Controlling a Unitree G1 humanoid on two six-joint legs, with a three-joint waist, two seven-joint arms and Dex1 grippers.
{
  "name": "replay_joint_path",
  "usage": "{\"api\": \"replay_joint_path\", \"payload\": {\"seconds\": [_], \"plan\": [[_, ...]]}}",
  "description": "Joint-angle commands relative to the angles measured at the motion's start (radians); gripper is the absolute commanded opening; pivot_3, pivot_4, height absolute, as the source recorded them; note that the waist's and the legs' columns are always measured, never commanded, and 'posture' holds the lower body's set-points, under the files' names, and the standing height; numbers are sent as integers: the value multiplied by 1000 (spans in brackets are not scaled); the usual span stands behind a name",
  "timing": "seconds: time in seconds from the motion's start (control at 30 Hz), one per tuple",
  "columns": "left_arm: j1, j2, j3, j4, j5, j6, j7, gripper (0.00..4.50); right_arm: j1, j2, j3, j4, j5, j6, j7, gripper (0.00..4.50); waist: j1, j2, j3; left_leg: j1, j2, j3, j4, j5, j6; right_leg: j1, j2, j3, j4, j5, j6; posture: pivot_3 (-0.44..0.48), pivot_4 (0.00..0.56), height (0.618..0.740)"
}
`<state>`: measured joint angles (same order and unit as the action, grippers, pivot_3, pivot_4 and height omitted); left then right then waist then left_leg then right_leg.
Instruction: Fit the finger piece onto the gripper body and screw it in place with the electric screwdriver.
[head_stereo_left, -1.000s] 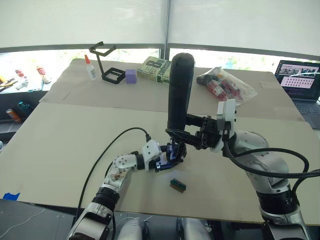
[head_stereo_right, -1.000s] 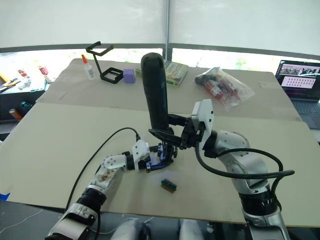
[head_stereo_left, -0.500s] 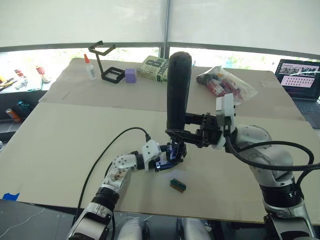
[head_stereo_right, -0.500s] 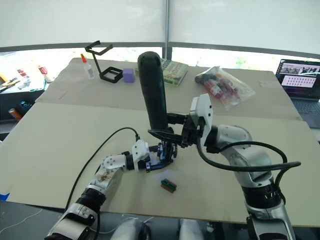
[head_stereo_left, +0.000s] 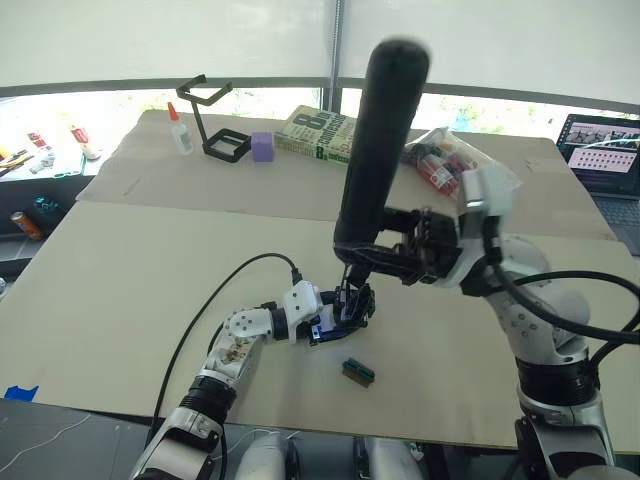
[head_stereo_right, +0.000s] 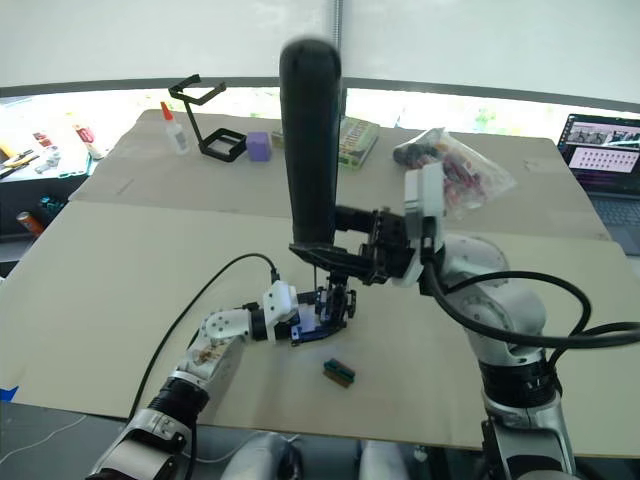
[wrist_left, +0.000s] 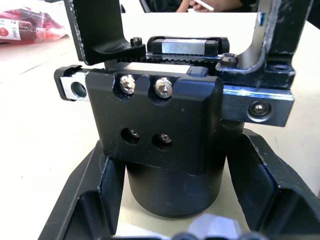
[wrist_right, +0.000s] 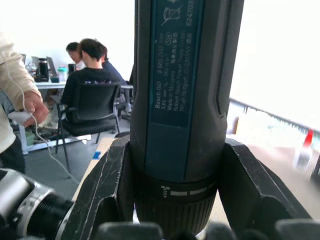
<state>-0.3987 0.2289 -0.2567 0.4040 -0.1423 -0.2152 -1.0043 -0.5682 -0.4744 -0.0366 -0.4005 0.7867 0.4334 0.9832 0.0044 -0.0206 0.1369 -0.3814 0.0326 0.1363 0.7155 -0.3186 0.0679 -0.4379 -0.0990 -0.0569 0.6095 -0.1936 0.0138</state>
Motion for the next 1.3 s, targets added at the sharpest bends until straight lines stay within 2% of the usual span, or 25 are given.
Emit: {"api": "replay_joint_path", "payload": {"seconds": [0.03, 0.23, 0.3, 0.37, 0.4, 0.63, 0.8, 1.03, 1.2, 1.3], "plan": [[14, 12, -7, 47, 33, 31, 20, 2494, -12, 0, -39, -43, 42, -25, 5, 1928, -1, 0, 0, 0, 0, 0, 0, 0, 1, 0, 0, 0, 1, 0, 0, 0, 150, 740], [11, -4, 4, 46, 12, 50, 34, 2494, -2, -13, -44, -62, 58, -20, 2, 1928, -1, 0, 0, 2, 1, -1, 0, 0, 0, 0, 0, 0, 3, 2, -3, 0, 150, 740], [14, -11, 24, 35, -10, 48, 43, 3514, 6, -21, -53, -77, 70, -14, -3, 1928, 0, 0, 0, 2, 1, -1, 0, 0, 0, 0, 0, 0, 2, 2, -3, 0, 150, 740], [25, -4, 33, 21, -12, 44, 47, 4278, 21, -30, -63, -99, 86, -4, -12, 1928, 1, 0, 0, 1, 0, -1, 0, 1, -1, 0, -1, 0, 2, 2, -3, 0, 150, 740], [37, 9, 34, 9, -12, 45, 38, 4447, 28, -36, -68, -113, 97, 3, -20, 1928, 1, 0, 0, 1, 1, -1, 0, 2, -3, -1, -1, -1, 2, 2, -3, 0, 150, 740], [92, 75, 96, -79, -62, 41, 24, 4447, 56, -92, -120, -176, 151, 32, -72, 1928, -16, 0, 0, 1, 2, -1, -2, 3, -5, -1, 0, -1, 2, 2, -3, 0, 150, 740], [146, 176, 176, -166, -153, 48, -44, 4447, 147, -172, -235, -203, 185, 51, -117, 1928, -16, 0, 0, 1, 3, -2, -2, 3, -4, -3, 0, -2, 3, 2, -4, 0, 150, 740], [244, 374, 298, -314, -362, 136, -279, 4447, 433, -274, -490, -198, 136, -7, -50, 1928, -1, 1, 1, -4, 1, -2, -2, 4, -7, -4, -5, -10, 1, 2, -4, 0, 150, 740], [301, 471, 378, -324, -392, 130, -353, 4447, 617, -265, -596, -189, 75, -77, 17, 1928, 7, 2, 2, -3, 0, -1, -1, 3, -5, -3, -6, -11, 0, 1, -2, 0, 150, 740], [375, 532, 440, -303, -418, 163, -395, 4447, 791, -238, -646, -177, 4, -153, 130, 1928, 7, 4, 3, -2, 0, 0, -1, 3, -4, -2, -6, -10, 0, 1, -2, 0, 150, 740]]}}
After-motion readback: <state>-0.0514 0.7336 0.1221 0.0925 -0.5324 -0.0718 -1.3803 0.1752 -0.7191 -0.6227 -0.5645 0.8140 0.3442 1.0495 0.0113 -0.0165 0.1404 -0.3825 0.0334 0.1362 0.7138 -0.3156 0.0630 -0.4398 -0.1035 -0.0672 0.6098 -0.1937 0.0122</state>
